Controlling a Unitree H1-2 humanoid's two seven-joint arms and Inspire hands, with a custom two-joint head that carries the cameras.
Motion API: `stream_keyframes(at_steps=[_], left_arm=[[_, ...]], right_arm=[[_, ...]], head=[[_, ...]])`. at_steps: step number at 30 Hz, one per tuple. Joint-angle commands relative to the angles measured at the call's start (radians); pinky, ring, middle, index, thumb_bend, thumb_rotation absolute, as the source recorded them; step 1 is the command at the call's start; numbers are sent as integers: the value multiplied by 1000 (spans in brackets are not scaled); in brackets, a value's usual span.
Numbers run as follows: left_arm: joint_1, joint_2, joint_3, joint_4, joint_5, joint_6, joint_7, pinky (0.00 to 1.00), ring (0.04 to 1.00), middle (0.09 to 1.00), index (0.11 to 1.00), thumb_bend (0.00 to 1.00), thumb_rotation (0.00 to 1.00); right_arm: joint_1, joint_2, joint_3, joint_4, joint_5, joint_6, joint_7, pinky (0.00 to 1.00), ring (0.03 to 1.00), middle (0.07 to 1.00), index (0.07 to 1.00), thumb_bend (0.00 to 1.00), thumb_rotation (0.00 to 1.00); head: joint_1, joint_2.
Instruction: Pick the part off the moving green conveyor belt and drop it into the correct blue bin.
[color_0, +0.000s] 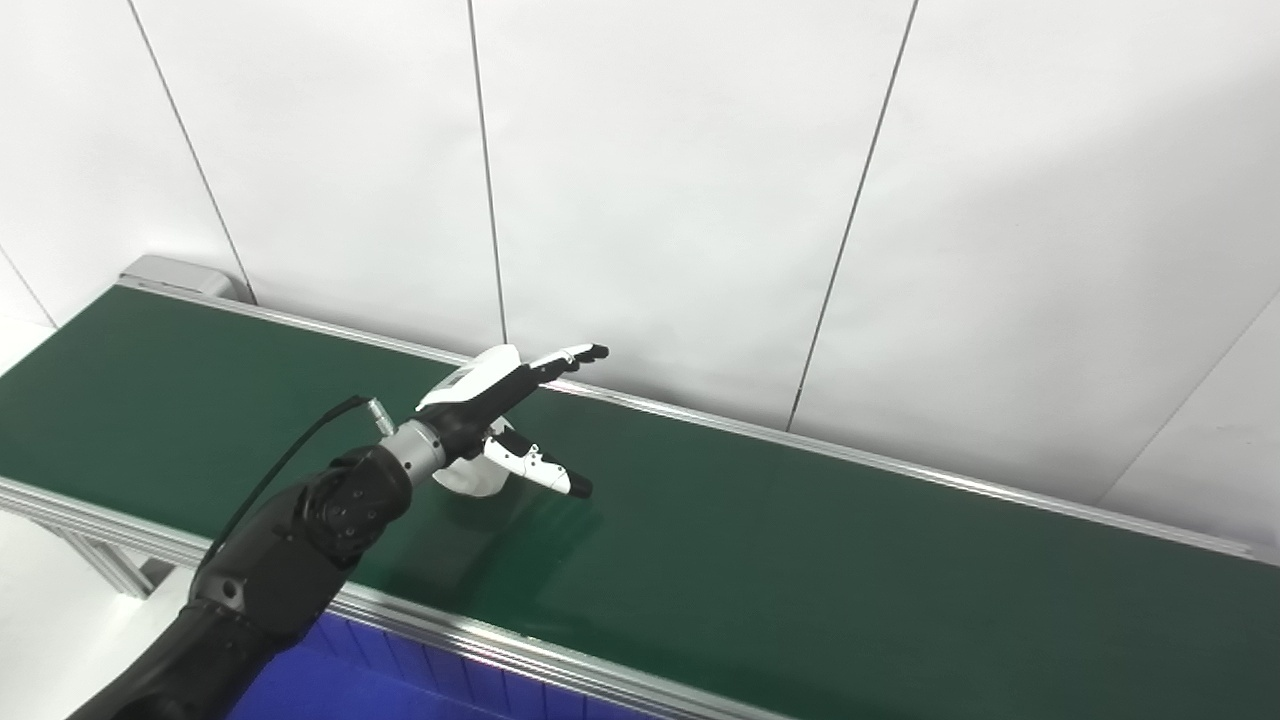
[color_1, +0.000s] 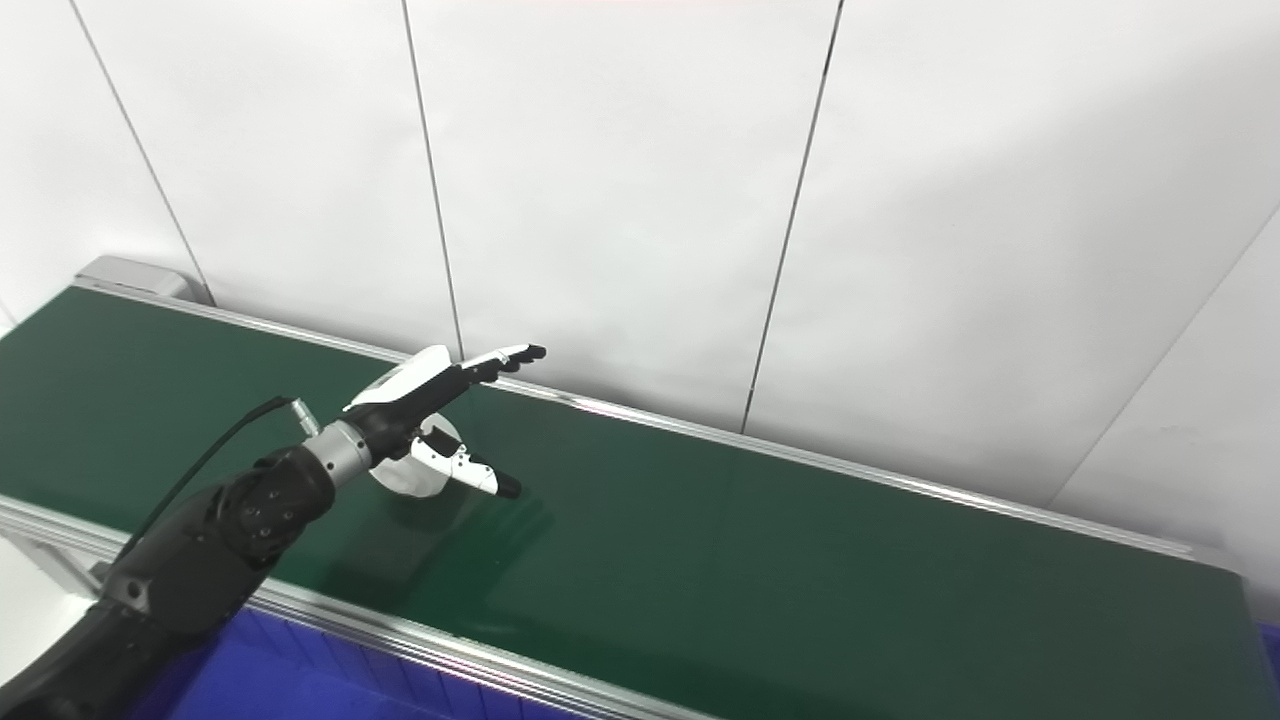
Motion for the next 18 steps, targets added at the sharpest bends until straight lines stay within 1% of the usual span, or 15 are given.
stream_keyframes(at_steps=[1,5,9,11,12,13,15,17,18], left_arm=[[-55,37,14,9,20,1,-4,883,942,954,955,842,405],[-77,44,9,71,55,-12,-4,896,945,947,953,881,333],[-89,48,5,100,77,21,-21,913,967,959,963,901,286],[-96,53,-2,117,97,28,-23,941,970,960,965,910,268],[-100,55,-6,132,105,22,-20,948,970,960,965,912,264],[-103,57,-9,142,111,17,-17,969,964,954,958,923,235],[-106,62,-20,165,134,5,-8,990,961,948,954,932,211],[-107,65,-36,170,171,20,-3,996,960,946,954,934,197],[-106,66,-44,171,192,30,1,993,958,945,955,929,174]], right_arm=[[-2,-2,-2,-30,10,-56,5,616,763,828,879,841,270],[0,-3,-6,-33,17,-49,12,610,759,836,884,837,262],[0,-4,-8,-33,16,-51,14,594,749,831,884,837,270],[0,-5,-9,-32,20,-53,16,595,751,831,885,838,273],[0,-5,-9,-32,18,-51,17,596,752,831,885,837,274],[1,-5,-10,-33,17,-49,17,593,748,832,886,837,282],[2,-5,-11,-36,23,-44,22,597,750,834,887,838,281],[3,-6,-13,-37,21,-47,21,601,752,833,886,838,280],[3,-5,-13,-36,22,-51,21,606,755,832,884,838,277]], head=[[3,1],[10,2],[12,2],[12,2],[12,2],[12,2],[12,2],[14,4],[14,4]])
